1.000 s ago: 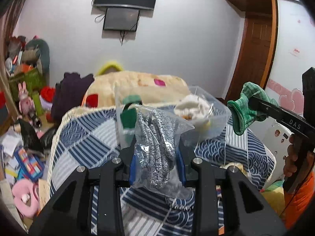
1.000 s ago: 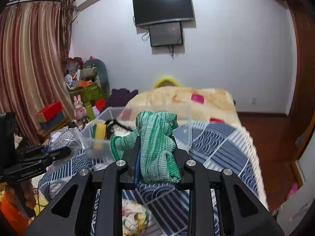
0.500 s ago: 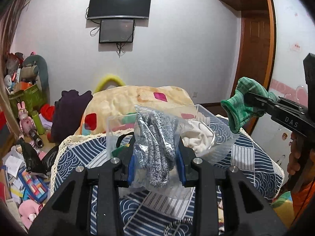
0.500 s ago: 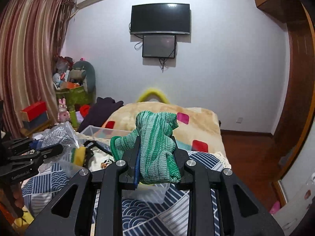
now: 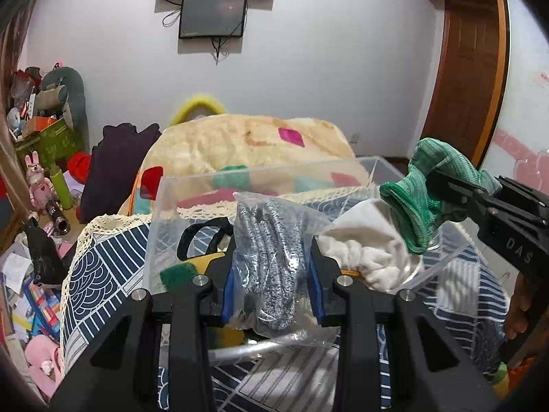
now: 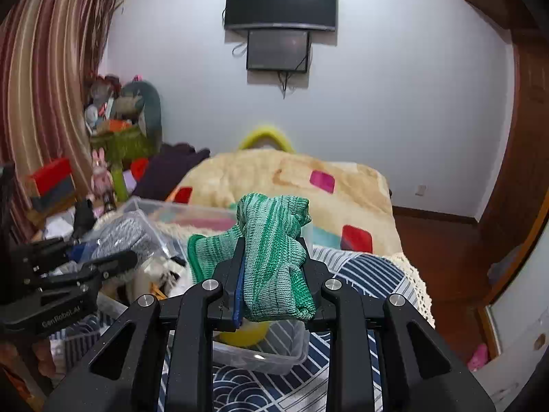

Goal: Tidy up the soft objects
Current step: 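Place the foil bag into the clear box with the left tool while the right tool drops the glove in, then grasp the black beaded bracelet with the left tool while the right tool grasps the yellow floral scrunchie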

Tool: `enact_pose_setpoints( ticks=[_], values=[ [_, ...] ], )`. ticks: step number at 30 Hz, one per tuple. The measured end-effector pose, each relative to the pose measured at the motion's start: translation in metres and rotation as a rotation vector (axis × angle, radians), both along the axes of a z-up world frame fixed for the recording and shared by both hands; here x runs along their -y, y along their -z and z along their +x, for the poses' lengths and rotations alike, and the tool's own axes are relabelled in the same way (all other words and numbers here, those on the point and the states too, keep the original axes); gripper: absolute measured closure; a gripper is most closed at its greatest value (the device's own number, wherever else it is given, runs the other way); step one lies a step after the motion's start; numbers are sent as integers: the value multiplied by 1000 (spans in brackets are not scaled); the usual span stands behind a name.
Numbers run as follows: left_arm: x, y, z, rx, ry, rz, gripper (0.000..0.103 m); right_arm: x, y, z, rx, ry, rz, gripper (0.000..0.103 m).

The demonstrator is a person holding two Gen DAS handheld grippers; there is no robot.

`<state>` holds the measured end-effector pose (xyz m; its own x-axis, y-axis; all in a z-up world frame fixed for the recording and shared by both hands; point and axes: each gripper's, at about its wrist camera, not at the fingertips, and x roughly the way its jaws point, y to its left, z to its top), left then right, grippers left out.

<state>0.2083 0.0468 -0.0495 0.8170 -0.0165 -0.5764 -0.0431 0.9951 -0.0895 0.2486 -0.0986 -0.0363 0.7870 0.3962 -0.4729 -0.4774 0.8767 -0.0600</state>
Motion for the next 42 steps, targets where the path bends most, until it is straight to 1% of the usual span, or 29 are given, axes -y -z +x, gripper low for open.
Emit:
enact_pose_setpoints(
  ticks=[7, 8, 9, 10, 11, 12, 13, 15, 18, 19, 20, 21, 22, 23, 24, 26, 29, 33, 36, 42],
  values=[
    [2, 6, 5, -29, 13, 1, 69, -13, 25, 12, -59, -11, -102, 81],
    [2, 6, 4, -35, 15, 2, 66, -13, 26, 12, -67, -15, -108, 80],
    [3, 5, 5, -41, 15, 5, 61, -13, 28, 12, -78, -21, -114, 77],
    [4, 5, 3, -44, 16, 5, 57, -14, 29, 12, -91, -30, -121, 77],
    [4, 4, 1, -37, 17, -2, 50, -13, 30, 12, -96, -31, -128, 77],
    [4, 3, -2, -28, 23, -10, 46, -12, 30, 11, -99, -30, -140, 75],
    [5, 2, -4, -21, 29, -15, 46, -12, 29, 10, -97, -31, -145, 74],
    [8, -2, -9, -7, 29, -4, 44, -6, 25, 7, -101, -40, -138, 69],
    [13, -9, -17, 11, 43, 10, 42, -4, 20, 5, -99, -44, -125, 55],
    [14, -12, -21, 20, 45, 13, 41, -2, 18, 2, -90, -43, -123, 53],
    [15, -15, -24, 27, 45, 14, 36, 0, 17, 0, -83, -40, -121, 47],
    [15, -17, -29, 37, 45, 9, 29, 3, 15, -3, -72, -32, -118, 43],
    [14, -20, -33, 49, 43, -3, 25, 5, 13, -6, -60, -25, -114, 33],
    [12, -23, -39, 66, 36, -23, 18, 8, 11, -11, -42, -17, -107, 28],
    [10, -25, -44, 78, 28, -36, 13, 12, 8, -18, -20, -9, -93, 25],
    [8, -29, -54, 102, 12, -53, 10, 17, 4, -26, -2, -4, -73, 23],
    [5, -31, -67, 121, -19, -49, 10, 26, -2, -38, 20, 7, -42, 21],
    [1, -28, -81, 115, -35, -46, 9, 43, -8, -50, 39, 40, 20, 20],
    [-1, -24, -92, 105, -37, -46, 9, 56, -6, -58, 19, 40, 73, 20],
    [-1, -15, -114, 84, -35, -26, 9, 68, 0, -73, -7, 34, 107, 20]
  ],
)
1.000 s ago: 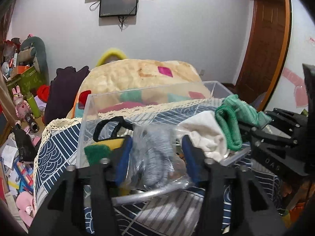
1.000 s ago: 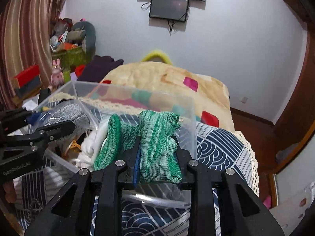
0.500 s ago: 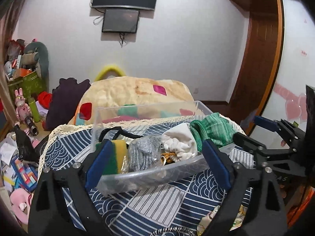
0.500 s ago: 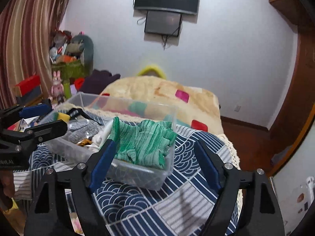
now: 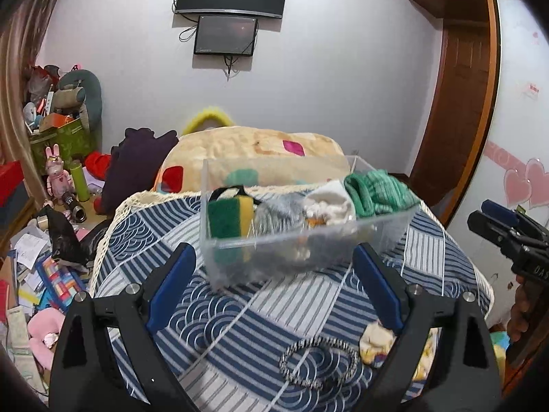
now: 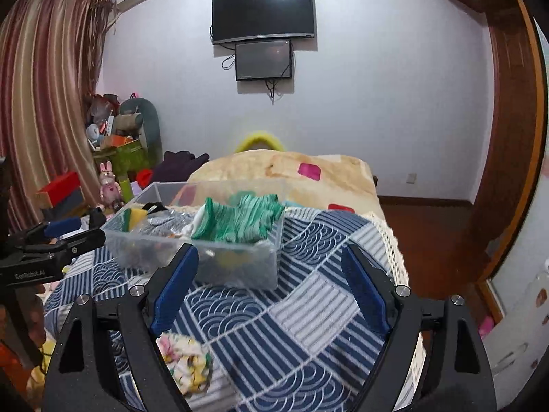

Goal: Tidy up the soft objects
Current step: 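Grasp the black beaded bracelet with the left tool while the right tool grasps the yellow floral scrunchie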

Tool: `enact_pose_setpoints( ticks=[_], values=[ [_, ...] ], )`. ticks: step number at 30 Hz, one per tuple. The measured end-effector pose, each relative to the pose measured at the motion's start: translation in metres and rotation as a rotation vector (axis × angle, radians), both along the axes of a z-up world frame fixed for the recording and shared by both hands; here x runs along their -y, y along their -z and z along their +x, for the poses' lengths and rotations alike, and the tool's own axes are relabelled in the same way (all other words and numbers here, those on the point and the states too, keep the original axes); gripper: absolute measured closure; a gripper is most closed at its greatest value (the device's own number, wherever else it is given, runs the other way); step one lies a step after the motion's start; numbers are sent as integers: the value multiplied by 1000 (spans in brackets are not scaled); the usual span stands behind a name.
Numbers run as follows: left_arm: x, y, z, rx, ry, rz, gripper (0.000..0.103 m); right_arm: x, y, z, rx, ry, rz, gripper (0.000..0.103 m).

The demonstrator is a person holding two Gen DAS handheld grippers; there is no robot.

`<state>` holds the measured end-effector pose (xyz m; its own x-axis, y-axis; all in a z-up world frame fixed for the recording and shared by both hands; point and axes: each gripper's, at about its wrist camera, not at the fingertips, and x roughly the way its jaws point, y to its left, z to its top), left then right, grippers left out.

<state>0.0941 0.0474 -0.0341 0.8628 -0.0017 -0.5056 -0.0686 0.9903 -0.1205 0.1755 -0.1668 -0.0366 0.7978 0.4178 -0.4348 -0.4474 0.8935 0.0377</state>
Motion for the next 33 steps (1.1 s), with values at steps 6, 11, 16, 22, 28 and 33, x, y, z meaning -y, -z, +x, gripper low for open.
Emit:
enact_pose_setpoints(
  ticks=[6, 11, 16, 22, 28, 33],
  values=[
    [4, 14, -18, -43, 39, -2, 9, -4, 10, -11, -15, -24, -18, 20],
    [11, 29, -28, -73, 61, -1, 10, -11, 29, -22, -57, -72, -37, 20],
    [22, 50, -32, -122, 92, 10, 21, -26, 49, -29, -108, -125, -68, 20],
    [20, 68, -27, -147, 70, 23, 46, -46, 70, -31, -165, -182, -83, 20],
    [14, 86, -17, -187, 74, -2, 70, -60, 87, -36, -200, -232, -120, 20],
    [11, 85, -20, -169, 93, -43, 90, -67, 97, -37, -198, -221, -157, 20]
  ],
)
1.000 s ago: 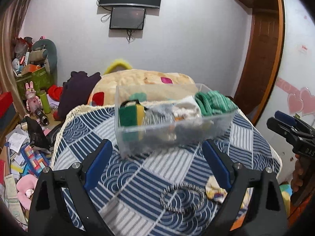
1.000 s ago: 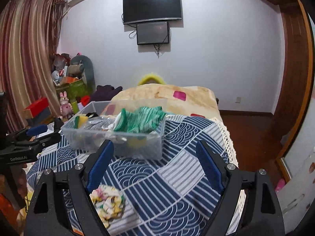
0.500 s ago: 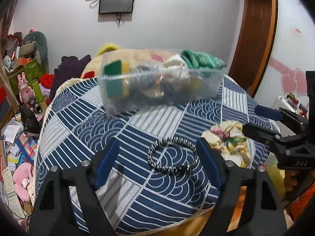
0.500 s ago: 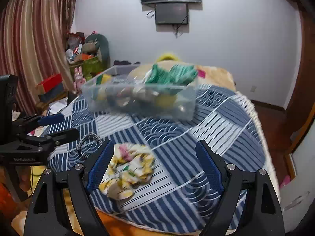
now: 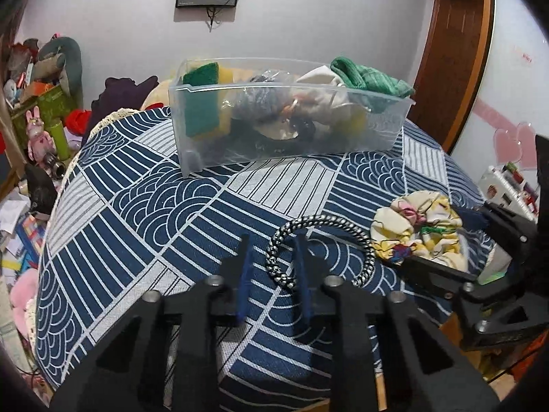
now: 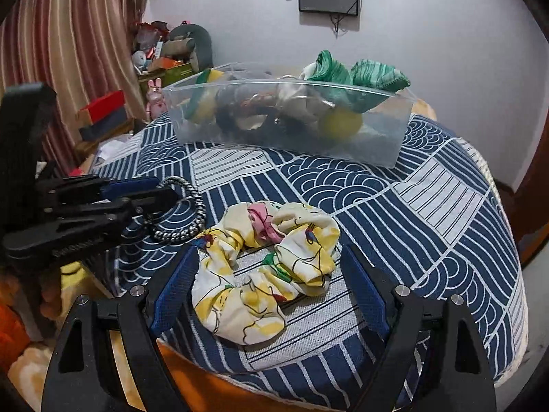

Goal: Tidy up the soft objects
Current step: 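Grasp the black beaded bracelet with the left tool while the right tool grasps the yellow floral scrunchie, then drop the bracelet into the clear box with the left tool while the right tool releases the scrunchie inside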

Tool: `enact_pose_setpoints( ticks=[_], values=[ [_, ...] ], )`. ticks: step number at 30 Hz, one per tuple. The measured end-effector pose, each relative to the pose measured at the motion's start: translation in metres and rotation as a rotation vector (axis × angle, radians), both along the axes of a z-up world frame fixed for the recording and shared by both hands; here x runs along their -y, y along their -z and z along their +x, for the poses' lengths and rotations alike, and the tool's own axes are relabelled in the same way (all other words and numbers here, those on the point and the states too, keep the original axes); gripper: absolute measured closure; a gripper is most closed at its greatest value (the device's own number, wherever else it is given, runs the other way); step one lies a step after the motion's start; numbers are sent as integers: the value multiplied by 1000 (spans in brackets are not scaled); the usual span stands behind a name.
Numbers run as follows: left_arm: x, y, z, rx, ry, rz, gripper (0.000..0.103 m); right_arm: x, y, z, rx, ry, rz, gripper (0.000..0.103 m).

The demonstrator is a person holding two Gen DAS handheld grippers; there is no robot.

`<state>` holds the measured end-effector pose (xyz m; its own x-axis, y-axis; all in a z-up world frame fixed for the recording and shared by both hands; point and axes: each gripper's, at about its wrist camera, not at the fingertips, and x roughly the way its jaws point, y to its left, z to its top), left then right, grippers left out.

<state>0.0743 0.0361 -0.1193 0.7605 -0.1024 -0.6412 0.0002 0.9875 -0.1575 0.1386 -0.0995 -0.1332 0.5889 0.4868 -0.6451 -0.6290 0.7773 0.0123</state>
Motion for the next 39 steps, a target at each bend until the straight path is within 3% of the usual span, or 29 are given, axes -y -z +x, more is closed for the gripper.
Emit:
enact_pose_setpoints(
  ticks=[4, 6, 9, 11, 24, 26, 29, 36, 39],
  values=[
    [-1, -1, -1, 2, 0, -12, 93, -2, -1, -4, 26, 1, -16, 47],
    [1, -3, -3, 13, 2, -8, 94, -1, -1, -4, 36, 3, -19, 66],
    [3, -9, -7, 34, 2, -3, 95, 1, -3, -3, 32, -2, -8, 81],
    [5, -15, -10, 55, 4, 0, 95, 2, -5, -3, 33, 2, 0, 84],
    [-8, -56, -11, 155, -20, 13, 99, 35, -57, 3, 164, 95, 101, 86],
    [-9, -55, -6, 134, -13, 26, 99, 37, -64, 6, 181, 106, 115, 86],
    [-8, -45, 3, 80, 6, 49, 90, 40, -67, 7, 182, 112, 132, 86],
    [-13, -4, 28, -72, 7, 40, 90, 38, -58, 10, 148, 95, 130, 86],
    [-14, -1, 27, -54, 0, 46, 92, 38, -54, 14, 128, 89, 131, 86]
  ],
)
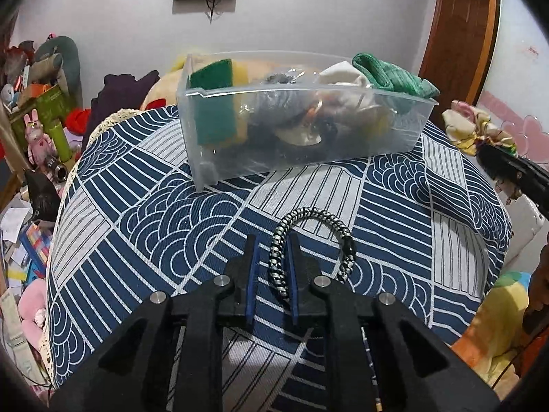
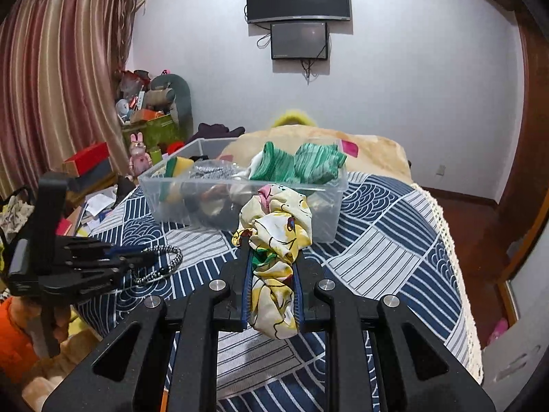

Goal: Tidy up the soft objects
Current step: 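Drop the bracelet into the clear box with the left tool while the right tool releases the scrunchie inside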

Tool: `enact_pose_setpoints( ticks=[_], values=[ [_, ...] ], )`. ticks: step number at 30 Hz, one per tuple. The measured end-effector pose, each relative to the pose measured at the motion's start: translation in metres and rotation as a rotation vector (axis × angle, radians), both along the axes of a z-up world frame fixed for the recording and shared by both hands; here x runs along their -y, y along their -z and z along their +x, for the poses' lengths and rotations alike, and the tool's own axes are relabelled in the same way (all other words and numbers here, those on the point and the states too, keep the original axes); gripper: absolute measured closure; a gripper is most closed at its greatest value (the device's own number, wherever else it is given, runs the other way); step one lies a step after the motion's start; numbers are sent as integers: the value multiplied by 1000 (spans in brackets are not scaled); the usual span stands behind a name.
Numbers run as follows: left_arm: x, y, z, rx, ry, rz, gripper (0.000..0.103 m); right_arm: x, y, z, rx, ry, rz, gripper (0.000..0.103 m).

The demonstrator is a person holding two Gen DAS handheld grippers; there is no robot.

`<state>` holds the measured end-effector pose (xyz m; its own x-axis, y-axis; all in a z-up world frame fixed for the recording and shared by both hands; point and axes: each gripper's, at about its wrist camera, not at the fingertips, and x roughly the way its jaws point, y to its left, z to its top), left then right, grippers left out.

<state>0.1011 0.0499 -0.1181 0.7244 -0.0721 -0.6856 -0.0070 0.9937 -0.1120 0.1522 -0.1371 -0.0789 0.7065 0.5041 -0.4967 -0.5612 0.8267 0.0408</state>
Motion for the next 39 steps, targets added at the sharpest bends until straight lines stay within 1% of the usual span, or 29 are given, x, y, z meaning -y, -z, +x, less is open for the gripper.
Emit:
enact_pose_setpoints(
  ticks=[2, 5, 8, 14, 19, 23, 29, 33, 39],
  values=[
    [-1, -1, -2, 11, -13, -2, 97, 0, 2, 1, -11, -3, 3, 86],
    [-3, -6, -7, 36, -25, -8, 97, -2, 4, 2, -18, -7, 2, 86],
    [-2, -20, -11, 78, -30, 8, 97, -4, 0, 3, -9, -16, 1, 86],
    [-1, -59, -12, 184, -25, 42, 97, -10, -23, 11, 56, -31, 9, 86],
    [2, -88, -2, 244, -17, 73, 97, -22, -43, 16, 125, -42, 20, 86],
    [4, -103, 9, 290, -29, 87, 97, -34, -49, 24, 141, -55, 35, 86],
    [-4, -105, 31, 302, -65, 64, 97, -52, -47, 43, 117, -56, 63, 86],
    [-8, -100, 48, 291, -89, 55, 97, -61, -41, 56, 87, -57, 55, 86],
    [-13, -86, 66, 261, -97, 47, 97, -74, -26, 74, 20, -66, 38, 86]
  ],
)
